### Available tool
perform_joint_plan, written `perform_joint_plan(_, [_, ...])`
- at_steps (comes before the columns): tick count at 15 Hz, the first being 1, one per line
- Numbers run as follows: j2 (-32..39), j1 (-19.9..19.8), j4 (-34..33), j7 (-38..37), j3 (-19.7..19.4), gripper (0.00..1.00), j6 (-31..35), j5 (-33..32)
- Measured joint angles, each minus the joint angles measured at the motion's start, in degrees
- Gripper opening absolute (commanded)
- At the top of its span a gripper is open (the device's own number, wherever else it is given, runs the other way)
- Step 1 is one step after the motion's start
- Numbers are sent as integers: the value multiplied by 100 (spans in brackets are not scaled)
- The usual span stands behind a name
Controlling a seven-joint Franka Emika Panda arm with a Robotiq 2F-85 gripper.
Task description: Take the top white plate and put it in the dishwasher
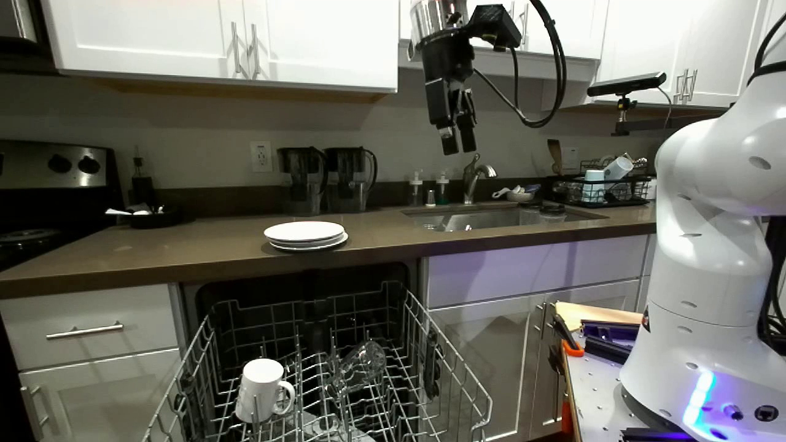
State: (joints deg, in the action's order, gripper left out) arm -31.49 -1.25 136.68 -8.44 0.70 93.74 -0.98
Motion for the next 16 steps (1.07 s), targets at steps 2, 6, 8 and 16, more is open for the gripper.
perform_joint_plan(2, [16,1,0,0,8,100,37,0])
perform_joint_plan(6, [366,76,-64,4,148,100,566,-1])
perform_joint_plan(8, [737,158,-216,3,286,100,965,-57])
perform_joint_plan(16, [2877,304,-1669,-461,891,100,2238,-2172])
